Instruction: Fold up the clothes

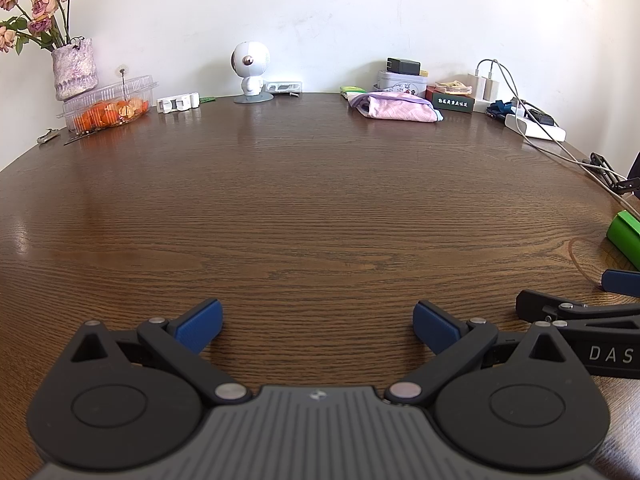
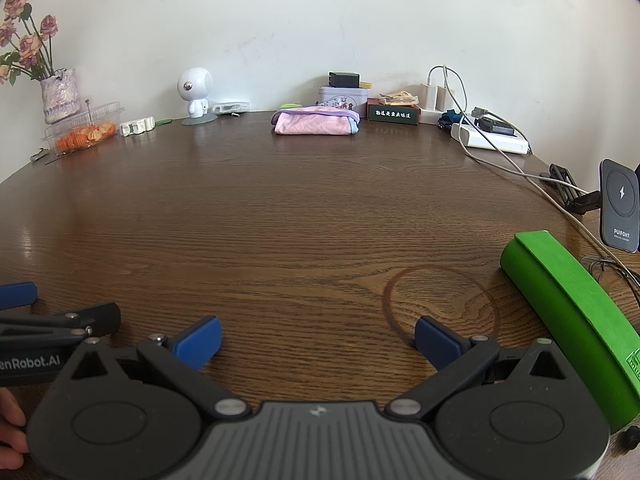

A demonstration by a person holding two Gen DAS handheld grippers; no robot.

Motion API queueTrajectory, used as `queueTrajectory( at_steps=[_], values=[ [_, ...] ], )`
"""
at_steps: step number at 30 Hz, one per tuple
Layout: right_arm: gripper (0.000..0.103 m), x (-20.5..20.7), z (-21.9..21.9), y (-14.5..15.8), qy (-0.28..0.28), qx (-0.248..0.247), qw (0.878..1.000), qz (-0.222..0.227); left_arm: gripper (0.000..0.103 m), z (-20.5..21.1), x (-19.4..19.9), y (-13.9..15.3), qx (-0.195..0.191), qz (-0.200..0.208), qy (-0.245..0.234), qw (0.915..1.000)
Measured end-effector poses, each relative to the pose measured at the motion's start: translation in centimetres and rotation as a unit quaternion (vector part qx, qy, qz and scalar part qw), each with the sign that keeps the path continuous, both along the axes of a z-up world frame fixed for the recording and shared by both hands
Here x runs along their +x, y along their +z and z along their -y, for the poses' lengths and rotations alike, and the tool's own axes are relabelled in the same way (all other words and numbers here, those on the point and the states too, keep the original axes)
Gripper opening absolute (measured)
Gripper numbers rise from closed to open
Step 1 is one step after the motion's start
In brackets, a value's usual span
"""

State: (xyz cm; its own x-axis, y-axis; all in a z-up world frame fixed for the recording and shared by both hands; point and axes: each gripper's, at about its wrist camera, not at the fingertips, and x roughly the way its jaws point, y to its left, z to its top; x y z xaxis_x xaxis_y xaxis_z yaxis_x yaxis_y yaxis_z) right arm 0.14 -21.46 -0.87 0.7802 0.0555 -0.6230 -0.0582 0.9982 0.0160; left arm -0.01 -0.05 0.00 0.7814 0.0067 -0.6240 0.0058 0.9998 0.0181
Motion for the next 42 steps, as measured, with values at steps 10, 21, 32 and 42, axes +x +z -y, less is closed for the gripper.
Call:
queueTrajectory(
  at_steps=[10, 21, 32, 42],
  values=[
    [0.103, -0.04, -0.03, -0.05, 0.000, 0.000, 1.000, 0.000, 0.102, 0.11, -0.03, -0.01, -0.002, 0.000, 0.000, 1.0000],
    [0.103, -0.03, -0.04, -0.07, 0.000, 0.000, 1.000, 0.000, 0.102, -0.05, 0.01, 0.03, -0.002, 0.000, -0.001, 1.0000],
    [0.103, -0.10, -0.08, -0.14, -0.001, -0.001, 1.000, 0.000, 0.102, -0.24, 0.09, 0.12, -0.002, 0.000, -0.001, 1.0000],
    [0.103, -0.10, -0.08, -0.13, -0.001, -0.001, 1.000, 0.000, 0.102, -0.46, 0.05, 0.13, -0.003, 0.000, -0.002, 1.0000]
  ],
)
